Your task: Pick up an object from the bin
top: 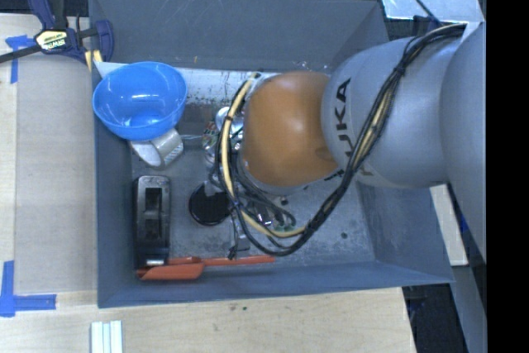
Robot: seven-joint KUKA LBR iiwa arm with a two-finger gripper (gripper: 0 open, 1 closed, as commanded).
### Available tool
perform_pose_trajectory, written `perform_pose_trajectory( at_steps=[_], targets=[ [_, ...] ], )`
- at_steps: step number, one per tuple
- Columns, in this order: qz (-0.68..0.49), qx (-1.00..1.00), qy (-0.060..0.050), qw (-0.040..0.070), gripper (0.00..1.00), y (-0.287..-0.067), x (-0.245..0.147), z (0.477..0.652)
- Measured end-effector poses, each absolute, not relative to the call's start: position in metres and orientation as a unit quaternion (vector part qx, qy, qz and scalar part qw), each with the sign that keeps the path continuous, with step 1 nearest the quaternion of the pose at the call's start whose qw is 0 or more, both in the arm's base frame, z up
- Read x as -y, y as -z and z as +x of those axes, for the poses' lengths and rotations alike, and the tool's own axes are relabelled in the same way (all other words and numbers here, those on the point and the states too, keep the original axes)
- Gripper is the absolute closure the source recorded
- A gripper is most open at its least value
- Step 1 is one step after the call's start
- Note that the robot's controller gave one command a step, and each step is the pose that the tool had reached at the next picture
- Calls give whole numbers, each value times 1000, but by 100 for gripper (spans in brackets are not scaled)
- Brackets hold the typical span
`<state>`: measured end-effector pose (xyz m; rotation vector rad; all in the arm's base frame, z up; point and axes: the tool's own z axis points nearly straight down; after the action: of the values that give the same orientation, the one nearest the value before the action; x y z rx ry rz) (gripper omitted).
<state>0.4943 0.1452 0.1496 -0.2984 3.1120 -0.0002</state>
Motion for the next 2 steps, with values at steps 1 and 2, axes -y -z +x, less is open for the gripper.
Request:
perform_pose_trajectory(
  at_steps=[1,2],
  targets=[
    [-128,-992,0,7,0,-100,-158,555],
    [-136,-990,-1,20,0,-73,-121,494]
  ],
)
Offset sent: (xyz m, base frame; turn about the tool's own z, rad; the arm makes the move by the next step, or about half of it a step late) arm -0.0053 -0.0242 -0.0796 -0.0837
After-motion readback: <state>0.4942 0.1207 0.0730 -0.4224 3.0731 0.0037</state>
